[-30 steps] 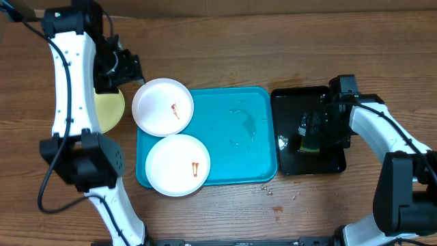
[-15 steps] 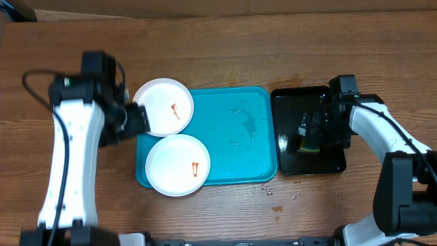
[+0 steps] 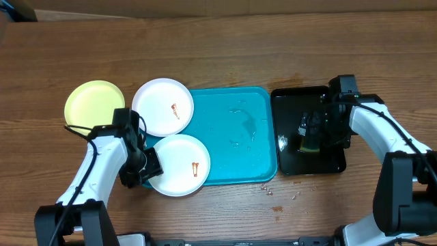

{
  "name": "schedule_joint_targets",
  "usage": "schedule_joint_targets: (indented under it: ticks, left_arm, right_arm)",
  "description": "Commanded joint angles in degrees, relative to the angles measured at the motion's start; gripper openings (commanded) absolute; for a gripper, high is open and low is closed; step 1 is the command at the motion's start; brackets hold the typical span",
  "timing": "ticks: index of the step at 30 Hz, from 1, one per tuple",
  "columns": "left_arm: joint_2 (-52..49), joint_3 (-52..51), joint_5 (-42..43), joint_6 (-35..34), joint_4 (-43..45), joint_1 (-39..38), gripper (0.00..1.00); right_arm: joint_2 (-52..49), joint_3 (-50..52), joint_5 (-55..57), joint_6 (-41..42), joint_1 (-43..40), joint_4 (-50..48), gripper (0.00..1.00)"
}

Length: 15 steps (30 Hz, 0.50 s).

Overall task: Clean dirty plates on tray and stack at the side
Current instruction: 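Release the yellow plate and move the left gripper to the lower white plate, then grip the lower white plate rim with the left gripper, sliding it right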

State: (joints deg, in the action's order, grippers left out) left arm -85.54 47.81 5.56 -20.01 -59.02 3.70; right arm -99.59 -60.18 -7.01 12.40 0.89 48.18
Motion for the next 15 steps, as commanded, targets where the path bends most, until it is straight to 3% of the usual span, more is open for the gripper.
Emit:
schedule_joint_targets:
  ticks: [1,15]
  left_arm:
    - [-0.17,-1.66,4.90,-0.74,1.90,-0.87,0.52]
    - [-0.17,-4.74,12.46,-2.43,14.71,-16.72,0.54]
  right_arm:
    - [1.53,0.13,0.57,0.20,0.39,-0.11,1.00]
    - [1.53,0.13,0.57,0.20,0.39,-0.11,1.00]
